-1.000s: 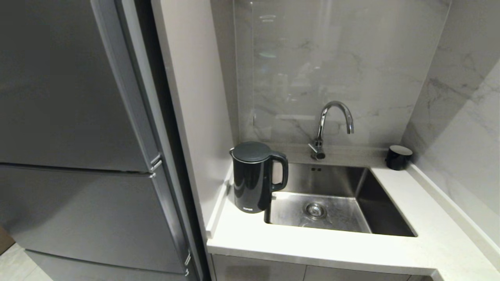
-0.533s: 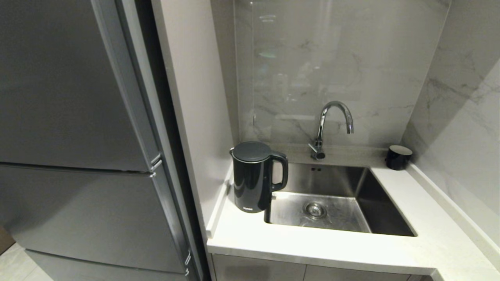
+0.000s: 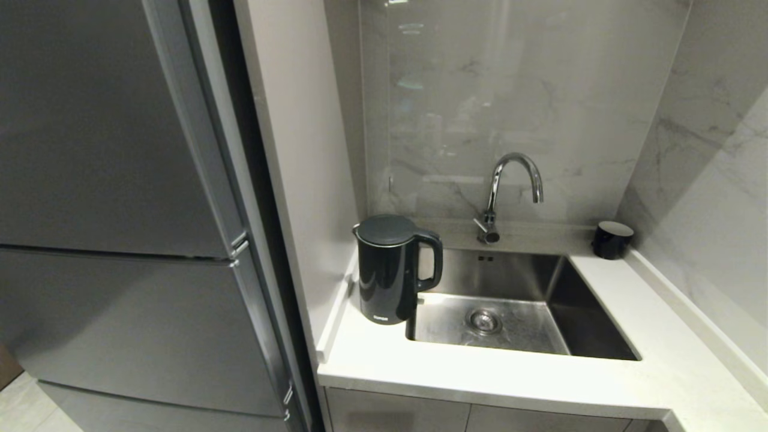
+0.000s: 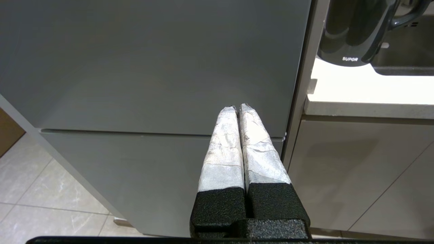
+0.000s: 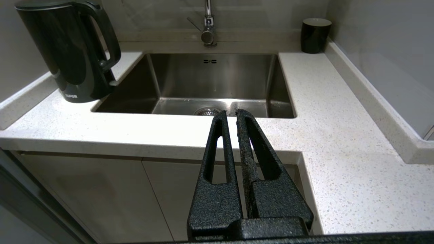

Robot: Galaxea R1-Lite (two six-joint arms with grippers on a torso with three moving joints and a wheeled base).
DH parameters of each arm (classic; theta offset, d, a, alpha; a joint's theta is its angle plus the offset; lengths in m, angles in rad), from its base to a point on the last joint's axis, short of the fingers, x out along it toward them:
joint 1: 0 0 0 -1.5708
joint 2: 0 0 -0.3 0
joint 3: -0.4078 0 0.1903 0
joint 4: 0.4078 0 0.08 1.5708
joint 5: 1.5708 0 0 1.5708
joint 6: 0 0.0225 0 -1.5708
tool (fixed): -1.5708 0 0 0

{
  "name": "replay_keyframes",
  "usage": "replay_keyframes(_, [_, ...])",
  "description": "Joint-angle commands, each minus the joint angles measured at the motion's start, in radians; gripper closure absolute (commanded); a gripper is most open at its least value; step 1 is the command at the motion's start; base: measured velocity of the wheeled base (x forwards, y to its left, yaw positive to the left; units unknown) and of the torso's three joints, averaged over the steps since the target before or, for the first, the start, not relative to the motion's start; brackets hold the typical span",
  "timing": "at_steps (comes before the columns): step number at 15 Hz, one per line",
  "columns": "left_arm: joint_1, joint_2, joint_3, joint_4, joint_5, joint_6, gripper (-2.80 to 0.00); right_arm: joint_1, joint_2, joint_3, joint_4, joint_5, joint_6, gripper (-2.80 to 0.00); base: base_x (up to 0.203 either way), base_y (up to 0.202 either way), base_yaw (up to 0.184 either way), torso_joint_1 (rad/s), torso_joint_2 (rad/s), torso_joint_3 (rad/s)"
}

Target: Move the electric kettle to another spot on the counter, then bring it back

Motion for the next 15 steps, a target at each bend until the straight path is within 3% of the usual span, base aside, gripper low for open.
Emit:
replay_keyframes(1, [0.0,0.002,0.0,0.001,0.0,0.001,0.0,-0.001,0.0,0.0,0.0,0.0,0.0,0.0,0.0,0.0,0.0,-0.107,0.27,0.146])
replay_keyframes(15, [0.0,0.002,0.001,0.0,0.001,-0.002,0.0,-0.001,0.0,0.0,0.0,0.0,0.0,0.0,0.0,0.0,0.0,-0.129,0.33,0.195])
